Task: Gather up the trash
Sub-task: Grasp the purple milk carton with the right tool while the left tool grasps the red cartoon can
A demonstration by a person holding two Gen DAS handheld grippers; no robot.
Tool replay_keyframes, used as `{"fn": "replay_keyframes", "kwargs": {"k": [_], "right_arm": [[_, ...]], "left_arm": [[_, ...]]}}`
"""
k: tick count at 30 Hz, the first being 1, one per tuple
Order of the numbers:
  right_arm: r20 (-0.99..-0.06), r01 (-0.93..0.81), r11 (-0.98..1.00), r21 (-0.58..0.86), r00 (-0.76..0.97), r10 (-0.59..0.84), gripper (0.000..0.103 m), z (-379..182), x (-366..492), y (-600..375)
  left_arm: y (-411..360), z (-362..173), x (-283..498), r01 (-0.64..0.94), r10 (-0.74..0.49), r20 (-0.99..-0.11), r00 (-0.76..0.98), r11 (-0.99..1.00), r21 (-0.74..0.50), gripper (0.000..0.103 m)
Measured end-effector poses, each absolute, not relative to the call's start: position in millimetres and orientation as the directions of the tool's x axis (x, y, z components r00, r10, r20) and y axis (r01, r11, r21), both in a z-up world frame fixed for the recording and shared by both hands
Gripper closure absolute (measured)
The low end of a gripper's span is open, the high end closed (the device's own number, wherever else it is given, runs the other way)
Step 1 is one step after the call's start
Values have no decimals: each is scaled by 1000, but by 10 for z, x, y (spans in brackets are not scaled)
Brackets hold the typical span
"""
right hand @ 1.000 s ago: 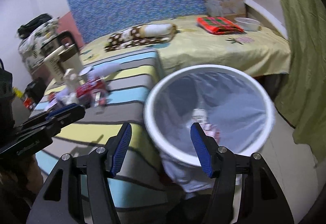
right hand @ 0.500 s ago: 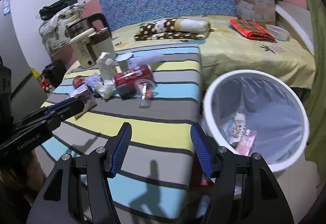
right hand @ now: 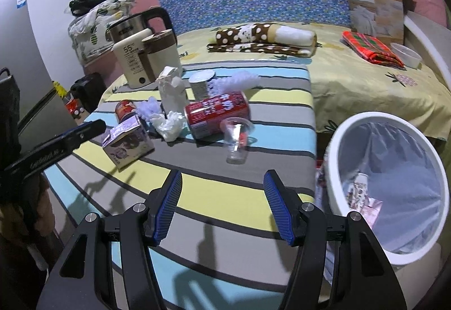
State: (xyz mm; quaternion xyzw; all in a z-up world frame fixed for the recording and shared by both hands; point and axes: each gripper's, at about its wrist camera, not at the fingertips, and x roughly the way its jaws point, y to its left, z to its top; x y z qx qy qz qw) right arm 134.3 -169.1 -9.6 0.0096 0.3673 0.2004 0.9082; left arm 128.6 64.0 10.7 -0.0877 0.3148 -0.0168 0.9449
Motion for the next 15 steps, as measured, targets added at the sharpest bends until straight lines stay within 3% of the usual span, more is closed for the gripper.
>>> {"fn": "replay_keyframes", "kwargs": {"k": [5,9,15], "right_arm": [[-672,-369,914,171,634,382,41,-130,1379,-1617],[-682,-375,911,171,623,384,41,-153,1389,-1583],[-690,-376,912,162,618,377,41,-170,1400,-1542]], "left_arm": [[821,35,1356,-51,-73,-602,795,981,-186,69],[895,-19,1358,-15,-122,-597,793,975,-220,54],[868,-130,1398,79,-218,-606,765,965,-249,52]]}}
